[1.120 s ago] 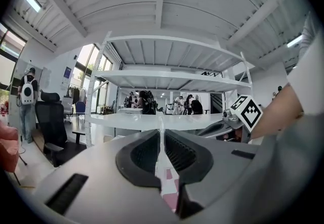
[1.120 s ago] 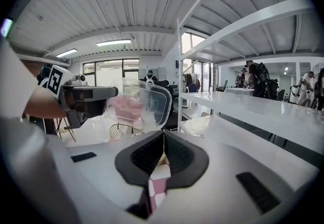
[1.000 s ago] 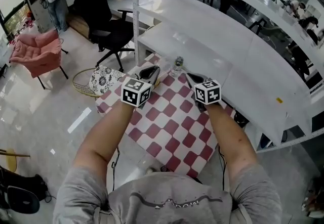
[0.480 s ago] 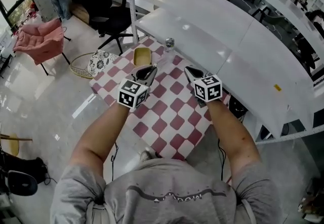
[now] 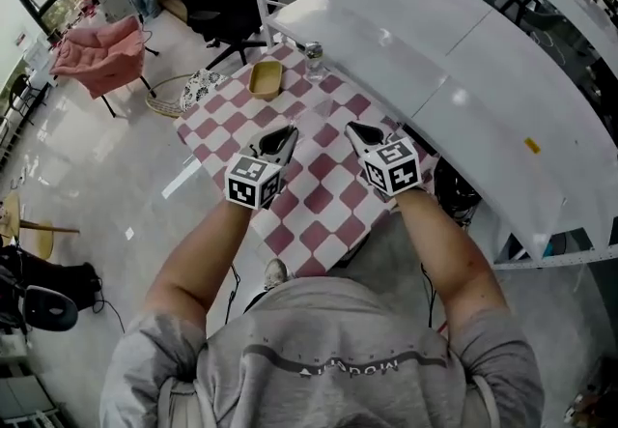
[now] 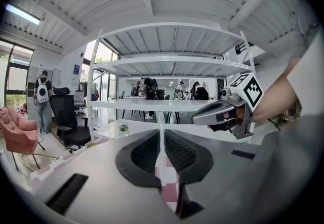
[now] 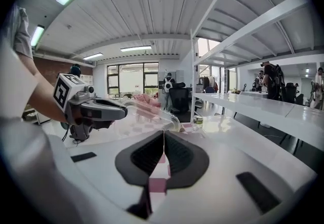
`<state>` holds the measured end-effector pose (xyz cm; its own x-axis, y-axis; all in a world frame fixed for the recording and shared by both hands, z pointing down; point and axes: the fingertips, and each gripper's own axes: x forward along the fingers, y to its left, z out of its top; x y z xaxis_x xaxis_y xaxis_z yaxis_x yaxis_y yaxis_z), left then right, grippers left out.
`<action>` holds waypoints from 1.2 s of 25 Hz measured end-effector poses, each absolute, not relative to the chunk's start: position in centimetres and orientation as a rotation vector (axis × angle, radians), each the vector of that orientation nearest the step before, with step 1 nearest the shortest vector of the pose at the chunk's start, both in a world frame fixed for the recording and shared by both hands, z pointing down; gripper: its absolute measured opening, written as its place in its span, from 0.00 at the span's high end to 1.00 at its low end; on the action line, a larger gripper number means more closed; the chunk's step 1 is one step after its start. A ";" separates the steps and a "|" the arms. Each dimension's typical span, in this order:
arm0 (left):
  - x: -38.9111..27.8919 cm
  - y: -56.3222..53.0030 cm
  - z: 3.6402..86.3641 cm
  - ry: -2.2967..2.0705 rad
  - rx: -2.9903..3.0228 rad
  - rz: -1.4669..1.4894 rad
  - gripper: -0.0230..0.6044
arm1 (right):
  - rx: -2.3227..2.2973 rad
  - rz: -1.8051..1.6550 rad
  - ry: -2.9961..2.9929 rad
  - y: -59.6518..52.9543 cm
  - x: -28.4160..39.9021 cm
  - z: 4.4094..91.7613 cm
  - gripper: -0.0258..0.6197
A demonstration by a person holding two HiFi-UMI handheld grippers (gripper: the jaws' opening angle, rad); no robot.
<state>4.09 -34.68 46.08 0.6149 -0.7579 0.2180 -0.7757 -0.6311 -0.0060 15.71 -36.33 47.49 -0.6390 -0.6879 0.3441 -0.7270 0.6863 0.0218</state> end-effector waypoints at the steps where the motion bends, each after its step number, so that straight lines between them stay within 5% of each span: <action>1: 4.3 -34.0 46.4 -1.315 2.731 0.308 0.90 | 1.094 0.160 -2.578 -35.6 15.7 47.8 0.92; 30: 0.2 -22.6 57.1 -1.060 2.693 0.435 0.90 | 1.037 0.513 -2.429 -24.7 12.4 61.6 0.92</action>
<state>0.23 -22.61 57.12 0.6969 -0.6273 0.3476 -0.6907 -0.7176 0.0899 12.42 -24.71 61.57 -0.6176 -0.5783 0.5331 -0.7445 0.6485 -0.1590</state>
